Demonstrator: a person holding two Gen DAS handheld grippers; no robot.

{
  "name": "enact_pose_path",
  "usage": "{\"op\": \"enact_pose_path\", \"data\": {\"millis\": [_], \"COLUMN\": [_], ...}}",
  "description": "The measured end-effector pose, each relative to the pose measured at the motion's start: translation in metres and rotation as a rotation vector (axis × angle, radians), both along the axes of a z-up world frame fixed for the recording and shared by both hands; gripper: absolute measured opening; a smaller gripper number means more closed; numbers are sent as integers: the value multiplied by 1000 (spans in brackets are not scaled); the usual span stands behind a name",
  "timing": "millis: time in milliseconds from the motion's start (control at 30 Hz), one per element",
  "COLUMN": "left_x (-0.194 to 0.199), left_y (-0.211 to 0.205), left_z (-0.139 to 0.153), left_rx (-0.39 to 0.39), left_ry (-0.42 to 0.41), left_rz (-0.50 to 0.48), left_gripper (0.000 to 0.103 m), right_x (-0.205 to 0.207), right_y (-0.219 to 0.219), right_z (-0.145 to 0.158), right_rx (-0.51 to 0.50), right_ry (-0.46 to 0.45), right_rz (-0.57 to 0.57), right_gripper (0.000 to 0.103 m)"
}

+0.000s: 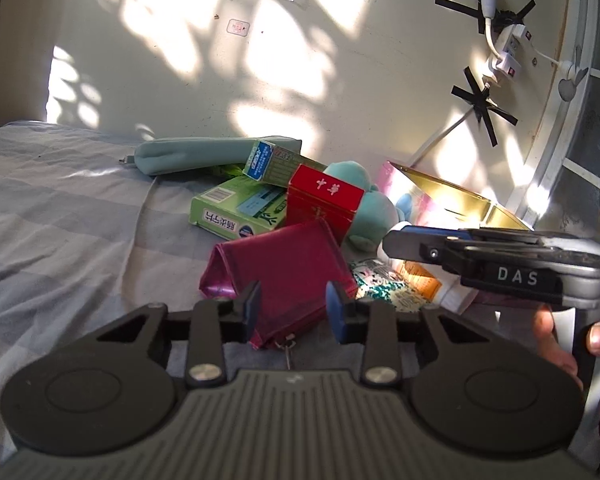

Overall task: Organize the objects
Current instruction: 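Grasp the magenta pouch with the right gripper, then carry the magenta pouch into the pink tin and open the right gripper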

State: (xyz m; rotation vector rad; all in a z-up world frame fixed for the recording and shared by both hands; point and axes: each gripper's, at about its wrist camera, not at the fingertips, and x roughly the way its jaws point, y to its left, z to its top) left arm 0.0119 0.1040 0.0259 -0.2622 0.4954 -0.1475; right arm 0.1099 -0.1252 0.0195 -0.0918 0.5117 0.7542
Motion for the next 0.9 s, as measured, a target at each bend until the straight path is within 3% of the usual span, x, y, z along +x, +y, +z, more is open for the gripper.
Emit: {"op": "enact_pose_path", "data": {"millis": [133,367,533,633,767,900], "left_x": [6,6,24,17,2,-14], "left_y": [16,25,25,21,16,-2], "left_z": [1,8,-8,-8,-2,5], "left_rx": [-67,-37,-46,-44,-98,-86], "left_ry": [27,45,155,138,119,95], "left_rz": [26,41,-1,4,-14,-25], "left_gripper": [37,40,35,32,30,30], "right_x": [27,47,51,45,34,10], "right_y": [12,23,23,22,10,-3], "right_z": [-6,-16,-27,-22,-11,1], "right_rx": [-3,12,77,69,59,27], "right_ry": [98,216,314,299,288,229], "right_rz": [25,89,103,81,74,67], "right_gripper": [22,24,26,24,24,24]}}
